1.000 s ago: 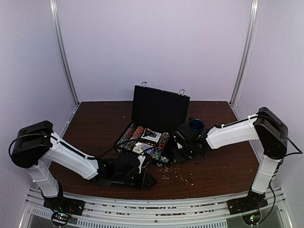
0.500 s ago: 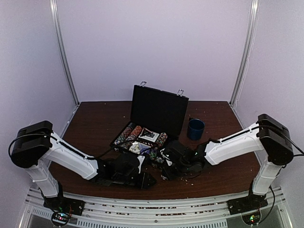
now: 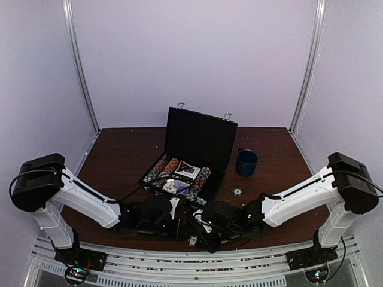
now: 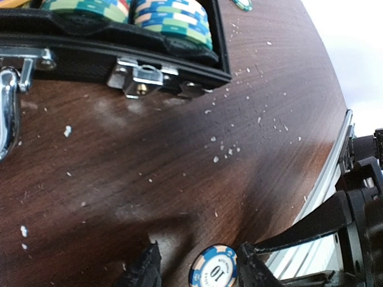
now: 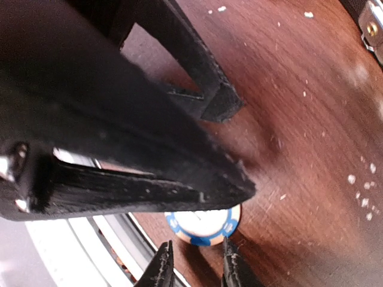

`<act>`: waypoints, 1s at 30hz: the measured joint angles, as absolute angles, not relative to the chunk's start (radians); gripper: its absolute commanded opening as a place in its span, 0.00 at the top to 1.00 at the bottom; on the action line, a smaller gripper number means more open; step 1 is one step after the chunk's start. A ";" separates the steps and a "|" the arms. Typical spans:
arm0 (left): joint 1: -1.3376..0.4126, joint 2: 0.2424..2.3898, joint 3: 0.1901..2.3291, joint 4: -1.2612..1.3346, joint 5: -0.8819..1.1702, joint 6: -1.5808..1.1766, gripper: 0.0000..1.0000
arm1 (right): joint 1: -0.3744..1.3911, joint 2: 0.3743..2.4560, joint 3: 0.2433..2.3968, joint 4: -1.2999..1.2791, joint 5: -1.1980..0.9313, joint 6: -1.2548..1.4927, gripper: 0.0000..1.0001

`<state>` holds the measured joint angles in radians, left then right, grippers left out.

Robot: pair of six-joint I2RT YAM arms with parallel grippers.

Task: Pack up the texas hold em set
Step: Move the poker chip to the corner of the board, then pick up the poker chip from the corner of the board.

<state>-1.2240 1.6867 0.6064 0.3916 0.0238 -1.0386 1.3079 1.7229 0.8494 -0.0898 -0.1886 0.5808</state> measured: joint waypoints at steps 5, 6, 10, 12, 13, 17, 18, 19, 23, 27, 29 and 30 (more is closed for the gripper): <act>-1.240 1.686 0.606 0.387 0.040 -1.040 0.60 | 1.312 1.691 0.818 -0.090 -0.192 0.642 0.70; -1.243 1.686 0.606 0.387 0.044 -1.039 0.59 | 1.313 1.680 0.807 -0.092 -0.192 0.663 0.69; -1.258 1.687 0.606 0.387 0.066 -1.037 0.60 | 1.315 1.633 0.763 -0.096 -0.191 0.785 0.67; -1.259 1.689 0.607 0.386 0.075 -1.028 0.60 | 1.320 1.607 0.737 -0.097 -0.185 0.856 0.66; -1.259 1.694 0.610 0.386 0.080 -1.020 0.60 | 1.326 1.588 0.719 -0.095 -0.182 0.909 0.66; -1.260 1.716 0.637 0.382 0.091 -0.986 0.62 | 1.353 1.512 0.627 -0.055 -0.178 1.105 0.65; -1.260 1.724 0.646 0.382 0.093 -0.979 0.63 | 1.359 1.495 0.602 -0.032 -0.178 1.154 0.65; -1.261 1.730 0.652 0.382 0.095 -0.973 0.63 | 1.363 1.485 0.586 -0.018 -0.177 1.190 0.65; -1.267 1.746 0.662 0.387 0.110 -0.958 0.68 | 1.383 1.472 0.535 0.049 -0.177 1.336 0.65; -1.278 1.760 0.673 0.392 0.128 -0.952 0.68 | 1.390 1.471 0.495 0.123 -0.163 1.435 0.64; -1.286 1.764 0.678 0.392 0.138 -0.952 0.68 | 1.392 1.471 0.484 0.150 -0.157 1.470 0.64; -1.291 1.764 0.678 0.392 0.140 -0.952 0.69 | 1.393 1.472 0.481 0.159 -0.154 1.486 0.64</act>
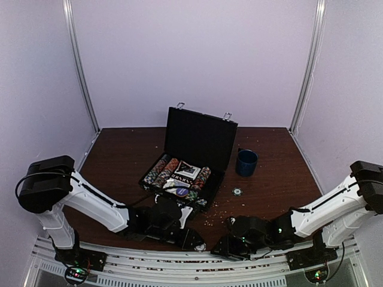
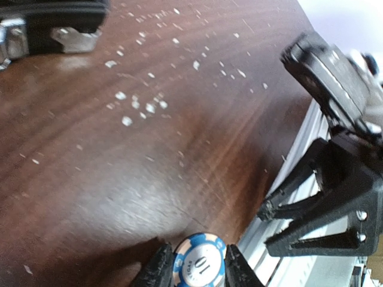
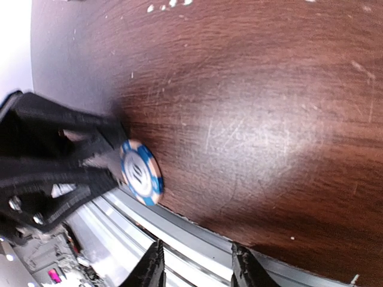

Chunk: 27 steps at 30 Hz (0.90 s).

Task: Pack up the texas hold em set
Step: Pick up the poker chip from the corner of the board.

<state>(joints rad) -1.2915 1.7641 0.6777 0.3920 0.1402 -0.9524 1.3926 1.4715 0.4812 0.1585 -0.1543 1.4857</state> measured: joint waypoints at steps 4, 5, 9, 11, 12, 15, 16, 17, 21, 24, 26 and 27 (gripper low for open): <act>-1.310 1.766 0.678 0.395 0.156 -0.955 0.69 | 1.396 1.477 0.471 0.194 -0.146 1.531 0.63; -1.314 1.766 0.678 0.395 0.160 -0.956 0.68 | 1.396 1.482 0.469 0.206 -0.144 1.539 0.64; -1.327 1.766 0.678 0.394 0.169 -0.963 0.69 | 1.397 1.514 0.469 0.268 -0.142 1.562 0.64; -1.332 1.766 0.678 0.395 0.174 -0.967 0.69 | 1.397 1.530 0.471 0.294 -0.142 1.571 0.65; -1.333 1.767 0.678 0.395 0.177 -0.968 0.69 | 1.397 1.538 0.471 0.309 -0.142 1.576 0.65; -1.334 1.767 0.677 0.394 0.178 -0.976 0.69 | 1.397 1.553 0.472 0.337 -0.141 1.585 0.67; -1.334 1.767 0.677 0.393 0.177 -0.979 0.70 | 1.397 1.557 0.471 0.343 -0.141 1.587 0.68; -1.334 1.767 0.677 0.393 0.175 -0.981 0.70 | 1.397 1.562 0.472 0.350 -0.142 1.591 0.68; -1.332 1.768 0.677 0.395 0.163 -0.994 0.73 | 1.399 1.591 0.472 0.399 -0.142 1.604 0.71; -1.332 1.768 0.676 0.395 0.157 -1.002 0.75 | 1.401 1.613 0.473 0.440 -0.142 1.610 0.74; -1.332 1.768 0.675 0.396 0.155 -1.005 0.76 | 1.401 1.628 0.473 0.465 -0.142 1.618 0.76; -1.332 1.768 0.675 0.396 0.154 -1.007 0.76 | 1.401 1.634 0.473 0.477 -0.142 1.623 0.78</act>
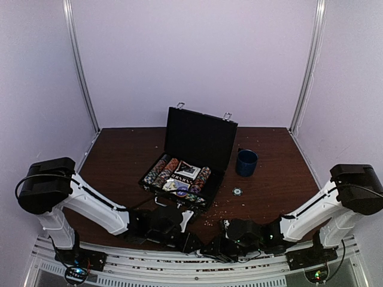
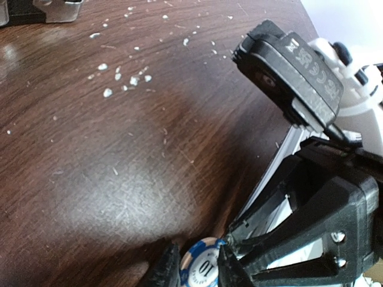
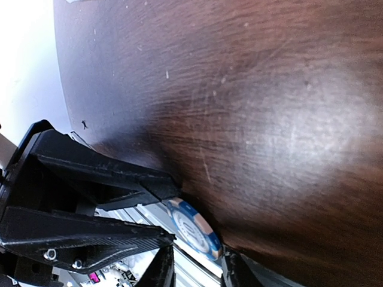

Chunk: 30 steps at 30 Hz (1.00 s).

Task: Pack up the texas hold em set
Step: Pick up the poker chip from the corner of the board, then place the poker chip in the slot.

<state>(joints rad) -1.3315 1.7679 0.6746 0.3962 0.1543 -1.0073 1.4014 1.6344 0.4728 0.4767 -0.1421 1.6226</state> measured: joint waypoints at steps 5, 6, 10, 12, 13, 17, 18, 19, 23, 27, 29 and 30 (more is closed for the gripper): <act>-1.332 1.769 0.669 0.405 0.154 -1.015 0.79 | 1.403 1.662 0.474 0.516 -0.142 1.633 0.81; -1.332 1.769 0.668 0.409 0.155 -1.016 0.79 | 1.403 1.663 0.474 0.519 -0.142 1.635 0.82; -1.332 1.769 0.660 0.418 0.158 -1.025 0.79 | 1.403 1.670 0.474 0.529 -0.140 1.642 0.87; -1.332 1.769 0.659 0.420 0.162 -1.028 0.79 | 1.403 1.676 0.474 0.534 -0.138 1.647 0.91; -1.333 1.769 0.659 0.420 0.165 -1.031 0.79 | 1.403 1.678 0.474 0.535 -0.138 1.647 0.93; -1.337 1.769 0.658 0.422 0.169 -1.035 0.80 | 1.403 1.681 0.472 0.538 -0.136 1.648 0.98; -1.337 1.769 0.658 0.422 0.168 -1.037 0.80 | 1.405 1.680 0.472 0.549 -0.136 1.648 0.98; -1.337 1.769 0.658 0.422 0.168 -1.039 0.80 | 1.407 1.679 0.472 0.556 -0.136 1.648 0.98; -1.337 1.769 0.655 0.426 0.168 -1.047 0.80 | 1.410 1.678 0.472 0.566 -0.136 1.648 1.00; -1.337 1.769 0.654 0.426 0.164 -1.050 0.76 | 1.410 1.678 0.472 0.582 -0.141 1.645 1.00; -1.337 1.765 0.654 0.424 0.155 -1.051 0.70 | 1.410 1.678 0.472 0.587 -0.142 1.644 1.00; -1.337 1.761 0.654 0.421 0.149 -1.053 0.67 | 1.409 1.678 0.472 0.588 -0.141 1.642 1.00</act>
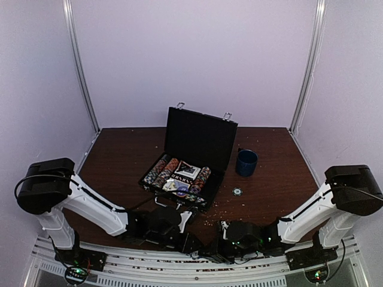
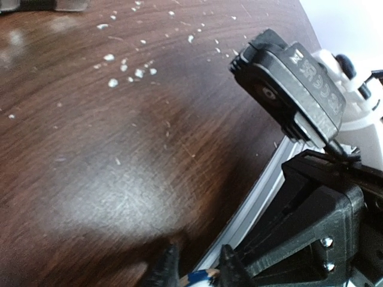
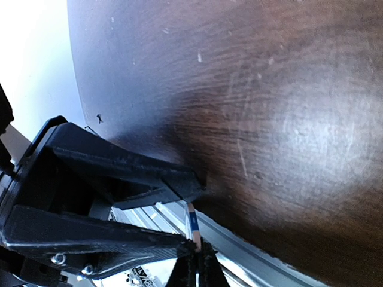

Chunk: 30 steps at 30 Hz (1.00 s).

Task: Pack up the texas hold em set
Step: Place the poker chip in the slot.

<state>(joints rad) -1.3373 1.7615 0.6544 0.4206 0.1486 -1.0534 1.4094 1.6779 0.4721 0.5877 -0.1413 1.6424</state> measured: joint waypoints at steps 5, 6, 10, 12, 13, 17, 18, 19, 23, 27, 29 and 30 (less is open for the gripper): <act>-1.338 1.702 0.648 0.364 0.102 -1.066 0.50 | 1.408 1.635 0.469 0.539 -0.123 1.602 1.00; -1.336 1.683 0.647 0.352 0.091 -1.070 0.46 | 1.407 1.616 0.469 0.513 -0.116 1.588 1.00; -1.306 1.619 0.642 0.314 0.064 -1.065 0.39 | 1.399 1.512 0.499 0.318 -0.070 1.485 1.00; -1.277 1.587 0.632 0.303 0.051 -1.065 0.38 | 1.385 1.473 0.539 0.217 -0.051 1.420 1.00; -1.259 1.568 0.621 0.299 0.043 -1.069 0.38 | 1.370 1.449 0.565 0.158 -0.039 1.379 1.00; -1.198 1.479 0.543 0.286 0.019 -1.102 0.38 | 1.243 1.339 0.622 -0.009 0.003 1.189 1.00; -1.189 1.460 0.525 0.281 0.013 -1.111 0.38 | 1.195 1.313 0.626 -0.036 0.014 1.128 1.00; -1.181 1.442 0.506 0.279 0.003 -1.121 0.38 | 1.151 1.296 0.632 -0.060 0.025 1.073 1.00; -1.173 1.398 0.464 0.256 -0.012 -1.151 0.37 | 0.968 1.319 0.709 -0.164 0.051 0.813 1.00; -1.172 1.389 0.459 0.249 -0.015 -1.171 0.38 | 0.892 1.475 0.904 -0.245 0.069 0.555 1.00; -1.172 1.386 0.455 0.249 -0.015 -1.179 0.38 | 0.888 1.554 0.988 -0.265 0.067 0.448 1.00; -1.172 1.386 0.455 0.249 -0.015 -1.181 0.38 | 0.888 1.583 1.016 -0.276 0.066 0.409 1.00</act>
<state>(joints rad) -1.1721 1.3857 0.4549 0.2493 -0.0154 -1.1812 0.8875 1.5833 1.0157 -0.2756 0.0662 0.4091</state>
